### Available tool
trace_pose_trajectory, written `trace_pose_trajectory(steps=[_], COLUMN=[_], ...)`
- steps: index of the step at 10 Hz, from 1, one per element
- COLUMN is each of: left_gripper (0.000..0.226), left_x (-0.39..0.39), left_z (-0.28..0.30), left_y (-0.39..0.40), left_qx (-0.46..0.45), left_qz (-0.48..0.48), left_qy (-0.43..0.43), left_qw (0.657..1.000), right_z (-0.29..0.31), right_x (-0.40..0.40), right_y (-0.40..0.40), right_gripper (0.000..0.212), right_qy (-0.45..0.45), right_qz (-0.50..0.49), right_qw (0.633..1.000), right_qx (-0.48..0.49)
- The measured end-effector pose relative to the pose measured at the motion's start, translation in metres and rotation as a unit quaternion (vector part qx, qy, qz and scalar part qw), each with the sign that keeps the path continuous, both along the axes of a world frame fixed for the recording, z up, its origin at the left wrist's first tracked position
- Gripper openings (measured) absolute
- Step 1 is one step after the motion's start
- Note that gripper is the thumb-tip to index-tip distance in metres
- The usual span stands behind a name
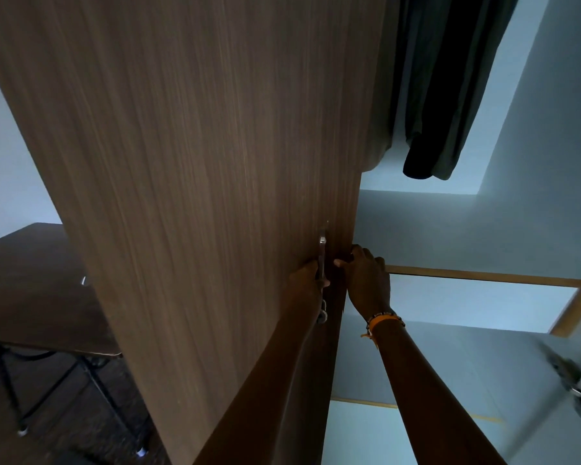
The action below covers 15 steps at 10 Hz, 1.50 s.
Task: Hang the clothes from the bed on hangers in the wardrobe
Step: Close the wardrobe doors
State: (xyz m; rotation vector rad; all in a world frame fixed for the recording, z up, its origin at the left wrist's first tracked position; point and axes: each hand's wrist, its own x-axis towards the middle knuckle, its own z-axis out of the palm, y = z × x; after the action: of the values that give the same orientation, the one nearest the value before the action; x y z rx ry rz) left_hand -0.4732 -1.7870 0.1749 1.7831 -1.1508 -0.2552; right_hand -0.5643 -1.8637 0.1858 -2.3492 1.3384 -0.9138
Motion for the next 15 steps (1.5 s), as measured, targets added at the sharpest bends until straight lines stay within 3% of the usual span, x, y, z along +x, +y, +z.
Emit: trace_pose_trajectory(steps=[1, 3, 4, 5, 6, 7, 8, 10, 12, 13, 15], left_gripper=[0.028, 0.025, 0.024, 0.033, 0.032, 0.017, 0.012, 0.009, 0.011, 0.011, 0.011], left_x=[0.002, 0.002, -0.004, -0.016, -0.047, -0.1, -0.157, -0.261, -0.356, -0.396, -0.468], left_z=[-0.002, 0.005, 0.008, -0.005, -0.027, -0.036, -0.042, -0.058, -0.063, -0.049, -0.02], left_y=[-0.004, 0.002, 0.009, 0.023, 0.035, 0.058, 0.088, 0.16, 0.214, 0.229, 0.234], left_qx=[0.067, 0.048, 0.082, 0.052, 0.054, 0.092, 0.136, 0.161, 0.17, 0.15, 0.082], left_qz=[0.0, 0.012, 0.033, 0.059, 0.058, -0.046, -0.143, -0.314, -0.413, -0.443, -0.431], left_qy=[-0.019, 0.001, 0.008, 0.06, 0.03, 0.019, 0.027, 0.059, 0.04, 0.018, 0.044], left_qw=[0.998, 0.999, 0.996, 0.995, 0.996, 0.995, 0.98, 0.934, 0.894, 0.884, 0.898], right_z=[-0.005, -0.007, -0.019, -0.038, -0.061, -0.083, -0.1, -0.107, -0.102, -0.1, -0.079], right_x=[0.0, -0.001, -0.015, -0.046, -0.093, -0.15, -0.211, -0.317, -0.409, -0.457, -0.508], right_y=[-0.003, 0.002, 0.015, 0.041, 0.07, 0.102, 0.144, 0.26, 0.349, 0.361, 0.338], right_gripper=[0.042, 0.037, 0.034, 0.033, 0.014, 0.024, 0.048, 0.035, 0.026, 0.023, 0.044], right_qy=[0.002, 0.016, -0.04, -0.097, -0.095, -0.117, -0.154, -0.194, -0.269, -0.295, -0.295], right_qz=[0.001, -0.005, 0.032, 0.036, 0.04, -0.013, -0.12, -0.324, -0.495, -0.533, -0.428], right_qw=[1.0, 1.0, 0.997, 0.992, 0.993, 0.992, 0.98, 0.926, 0.818, 0.786, 0.854], right_qx=[-0.014, 0.007, 0.06, 0.077, 0.058, 0.048, 0.045, -0.035, -0.114, -0.108, -0.021])
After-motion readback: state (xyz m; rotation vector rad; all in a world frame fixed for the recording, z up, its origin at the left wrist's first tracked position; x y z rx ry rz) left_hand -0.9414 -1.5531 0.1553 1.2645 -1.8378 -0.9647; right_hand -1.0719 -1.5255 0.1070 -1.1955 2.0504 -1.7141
